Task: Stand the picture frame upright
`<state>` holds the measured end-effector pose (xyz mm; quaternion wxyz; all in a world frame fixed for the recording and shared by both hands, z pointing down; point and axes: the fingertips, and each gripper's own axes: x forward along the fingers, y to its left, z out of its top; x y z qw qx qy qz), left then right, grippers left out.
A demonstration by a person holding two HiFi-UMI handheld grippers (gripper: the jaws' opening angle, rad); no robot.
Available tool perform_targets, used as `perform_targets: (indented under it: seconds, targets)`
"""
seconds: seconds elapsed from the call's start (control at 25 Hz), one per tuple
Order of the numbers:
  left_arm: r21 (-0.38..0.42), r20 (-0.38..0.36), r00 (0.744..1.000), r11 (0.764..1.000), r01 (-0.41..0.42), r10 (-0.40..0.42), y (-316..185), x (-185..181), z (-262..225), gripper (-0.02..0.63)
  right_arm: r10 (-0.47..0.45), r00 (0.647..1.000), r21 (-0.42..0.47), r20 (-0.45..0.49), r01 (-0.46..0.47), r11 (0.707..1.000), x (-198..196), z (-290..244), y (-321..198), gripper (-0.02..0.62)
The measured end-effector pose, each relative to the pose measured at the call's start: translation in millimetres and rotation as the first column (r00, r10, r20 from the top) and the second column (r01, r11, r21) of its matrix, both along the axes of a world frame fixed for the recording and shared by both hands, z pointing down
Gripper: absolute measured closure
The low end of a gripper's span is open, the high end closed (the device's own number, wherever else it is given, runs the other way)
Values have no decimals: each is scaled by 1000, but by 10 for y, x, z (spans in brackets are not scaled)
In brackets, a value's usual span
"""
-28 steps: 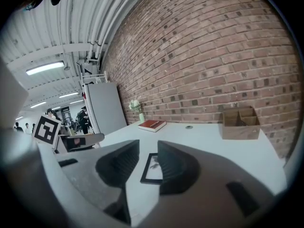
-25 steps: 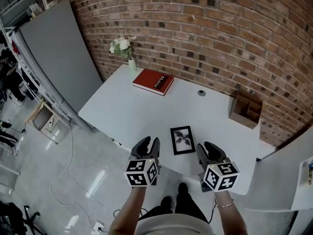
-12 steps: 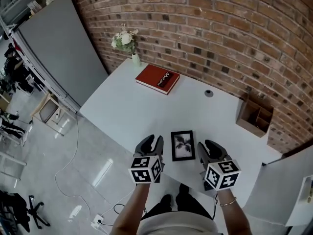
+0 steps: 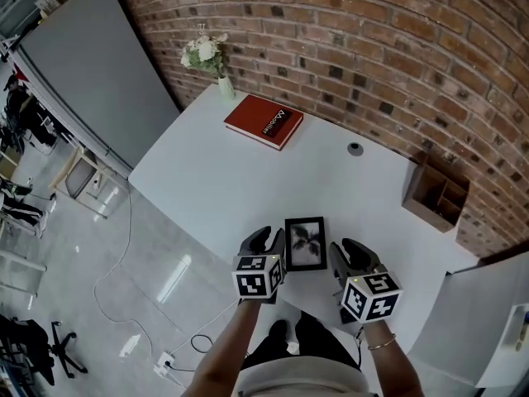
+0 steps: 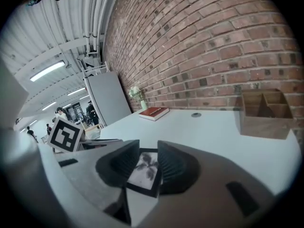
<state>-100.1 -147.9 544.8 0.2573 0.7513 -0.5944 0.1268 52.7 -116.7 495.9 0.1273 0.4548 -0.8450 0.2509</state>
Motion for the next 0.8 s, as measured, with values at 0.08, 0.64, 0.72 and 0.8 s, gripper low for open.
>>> perform_targets:
  seconds: [0.08,0.64,0.72,0.8]
  targets:
    - [-29,7,1000,1000,-10,10,-29,54,118,491,-2,1000,-9,-2,2,1000,10,34,-5,491]
    - [-247,28,999,968,-32,40,-153,306,741,474,8,1000,-47,-8,-9,999,94,163,-69,491]
    - [-271,37,998,962,-30,42,-155,304,787,472,10,1000,-49,-6,-10,999,89,178,-79,491]
    - [-287,45,998,958,-27,42,-164,297,811,472,9,1000,-52,-6,-9,999,82,187,-91,491]
